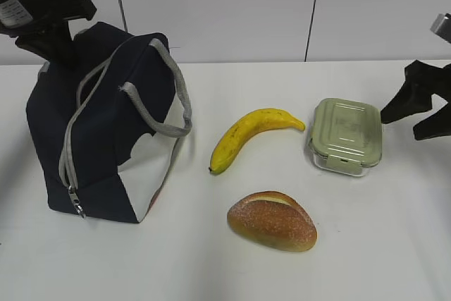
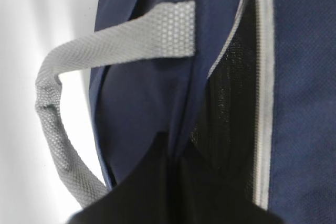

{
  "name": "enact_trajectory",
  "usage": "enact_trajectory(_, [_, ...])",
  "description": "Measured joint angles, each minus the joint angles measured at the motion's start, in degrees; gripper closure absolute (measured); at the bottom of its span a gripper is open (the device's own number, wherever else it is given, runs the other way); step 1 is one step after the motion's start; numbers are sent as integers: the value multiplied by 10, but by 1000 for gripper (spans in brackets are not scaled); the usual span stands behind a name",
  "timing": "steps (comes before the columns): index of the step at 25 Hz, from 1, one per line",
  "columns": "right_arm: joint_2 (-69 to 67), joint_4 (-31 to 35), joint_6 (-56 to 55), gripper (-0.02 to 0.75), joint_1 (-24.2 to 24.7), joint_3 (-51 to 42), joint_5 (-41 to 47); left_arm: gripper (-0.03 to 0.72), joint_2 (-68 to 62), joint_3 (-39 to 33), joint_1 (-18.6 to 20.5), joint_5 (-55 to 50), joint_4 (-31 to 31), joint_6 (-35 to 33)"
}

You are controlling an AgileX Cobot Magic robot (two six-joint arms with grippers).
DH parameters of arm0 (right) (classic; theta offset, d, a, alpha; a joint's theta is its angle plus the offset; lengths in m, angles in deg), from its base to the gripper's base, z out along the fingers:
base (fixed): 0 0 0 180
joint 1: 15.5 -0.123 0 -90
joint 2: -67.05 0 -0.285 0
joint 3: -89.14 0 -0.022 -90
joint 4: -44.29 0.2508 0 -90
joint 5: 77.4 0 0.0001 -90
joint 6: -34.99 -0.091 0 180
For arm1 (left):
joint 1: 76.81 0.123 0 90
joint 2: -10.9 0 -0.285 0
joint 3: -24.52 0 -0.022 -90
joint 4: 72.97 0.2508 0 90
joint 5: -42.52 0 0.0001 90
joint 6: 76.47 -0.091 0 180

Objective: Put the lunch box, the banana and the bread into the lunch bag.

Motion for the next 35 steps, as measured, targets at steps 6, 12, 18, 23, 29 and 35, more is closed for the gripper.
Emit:
enact_trajectory(6, [-66,163,170,229,65,1,20,691,0,0,0,0,0,0])
enact_trajectory(12, [-141,245,270,225,79,4,28,691,0,0,0,1,0,0])
enact_trajectory(18, [-204,306,323,225,79,7,28,691,0,0,0,3,0,0])
enact_trajectory(23, [-230,347,359,249,80,13,48,691,0,0,0,3,0,0])
enact_trajectory(29, [-252,368,369,336,80,27,85,691,0,0,0,3,0,0])
enact_trajectory(35, [-256,368,369,348,80,29,101,691,0,0,0,3,0,0])
